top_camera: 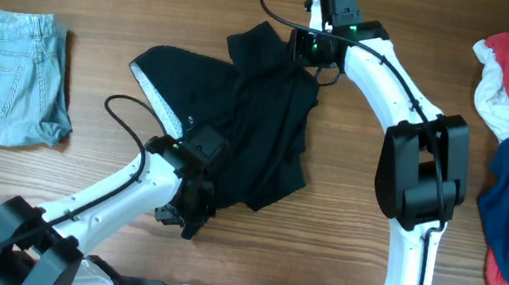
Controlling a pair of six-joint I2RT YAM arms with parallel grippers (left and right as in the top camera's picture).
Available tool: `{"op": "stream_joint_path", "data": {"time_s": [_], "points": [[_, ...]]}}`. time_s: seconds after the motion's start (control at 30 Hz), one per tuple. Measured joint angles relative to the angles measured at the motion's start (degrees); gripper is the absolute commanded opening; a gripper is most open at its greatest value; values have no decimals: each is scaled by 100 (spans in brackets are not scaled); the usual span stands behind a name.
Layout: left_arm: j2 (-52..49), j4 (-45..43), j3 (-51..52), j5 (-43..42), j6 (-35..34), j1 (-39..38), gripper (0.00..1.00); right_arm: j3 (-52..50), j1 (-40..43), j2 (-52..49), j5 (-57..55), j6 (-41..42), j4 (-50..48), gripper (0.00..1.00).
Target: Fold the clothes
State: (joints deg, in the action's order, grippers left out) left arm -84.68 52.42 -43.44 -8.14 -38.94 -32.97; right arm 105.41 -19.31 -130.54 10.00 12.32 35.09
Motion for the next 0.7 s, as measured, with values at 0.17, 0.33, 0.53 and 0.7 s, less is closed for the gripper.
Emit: {"op": "stream_joint_path", "data": {"time_s": [0.17,0.33,0.53,0.7], "points": [[0,-2,2,0,0,0,11,0,-109,-142,133,0,-13,57],[0,-11,0,0,0,0,12,0,-127,-275,350,0,-44,56],[0,-13,2,0,0,0,8,0,-127,-275,402,-15,15,4],[2,17,-28,168,24,50,4,0,-33,-229,476,-15,260,4]]}}
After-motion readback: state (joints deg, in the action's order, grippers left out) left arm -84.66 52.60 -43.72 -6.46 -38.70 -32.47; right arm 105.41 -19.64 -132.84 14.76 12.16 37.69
